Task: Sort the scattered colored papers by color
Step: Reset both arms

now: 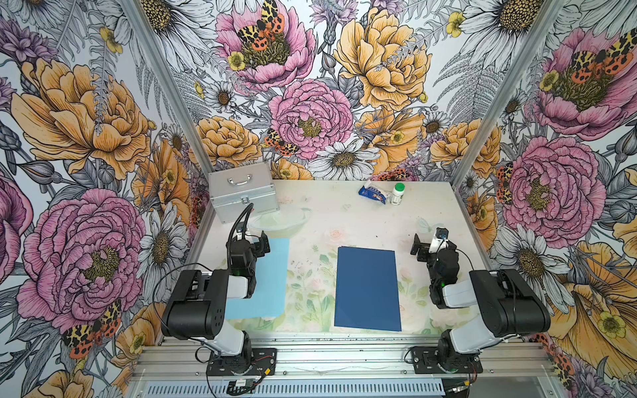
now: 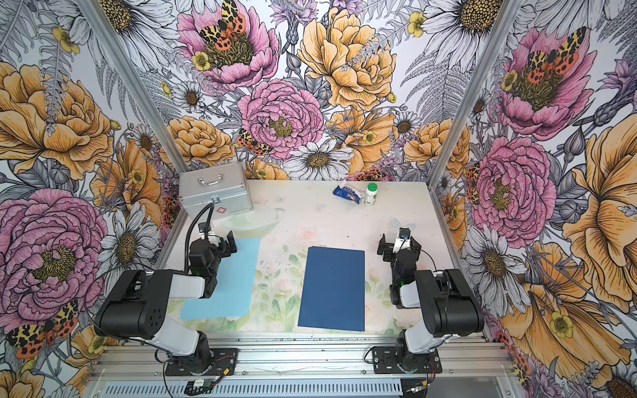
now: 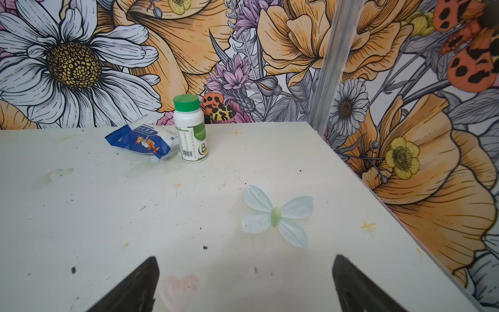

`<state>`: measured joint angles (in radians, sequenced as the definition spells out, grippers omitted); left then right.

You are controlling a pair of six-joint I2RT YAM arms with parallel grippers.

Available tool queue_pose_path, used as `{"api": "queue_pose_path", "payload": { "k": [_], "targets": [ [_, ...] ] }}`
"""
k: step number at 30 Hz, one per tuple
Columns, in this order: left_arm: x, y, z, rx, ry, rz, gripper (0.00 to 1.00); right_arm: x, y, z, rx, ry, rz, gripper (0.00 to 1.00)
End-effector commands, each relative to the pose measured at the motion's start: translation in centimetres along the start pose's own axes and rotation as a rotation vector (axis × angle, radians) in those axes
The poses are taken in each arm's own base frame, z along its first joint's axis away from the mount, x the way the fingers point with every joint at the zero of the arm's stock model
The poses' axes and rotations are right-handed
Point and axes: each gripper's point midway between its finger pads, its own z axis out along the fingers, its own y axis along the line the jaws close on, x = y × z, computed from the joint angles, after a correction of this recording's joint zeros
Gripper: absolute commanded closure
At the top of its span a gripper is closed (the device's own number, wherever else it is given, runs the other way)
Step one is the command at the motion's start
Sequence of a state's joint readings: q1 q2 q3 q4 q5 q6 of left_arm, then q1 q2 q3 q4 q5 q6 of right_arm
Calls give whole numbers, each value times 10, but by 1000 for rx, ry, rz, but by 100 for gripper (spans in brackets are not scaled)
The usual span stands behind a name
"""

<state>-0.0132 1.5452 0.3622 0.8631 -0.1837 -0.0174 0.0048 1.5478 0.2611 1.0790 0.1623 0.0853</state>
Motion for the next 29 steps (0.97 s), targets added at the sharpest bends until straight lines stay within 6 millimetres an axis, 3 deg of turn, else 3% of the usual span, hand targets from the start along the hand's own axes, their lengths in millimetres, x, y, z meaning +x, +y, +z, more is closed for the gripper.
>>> {"api": "queue_pose_path", "payload": {
  "k": [1,29],
  "targets": [
    [-24,-4,1,8,-80,12,2,-7,-5,22,37,79,0,0],
    [-23,-4,1,18,-76,8,2,-8,-7,19,56,62,0,0]
  ]
}}
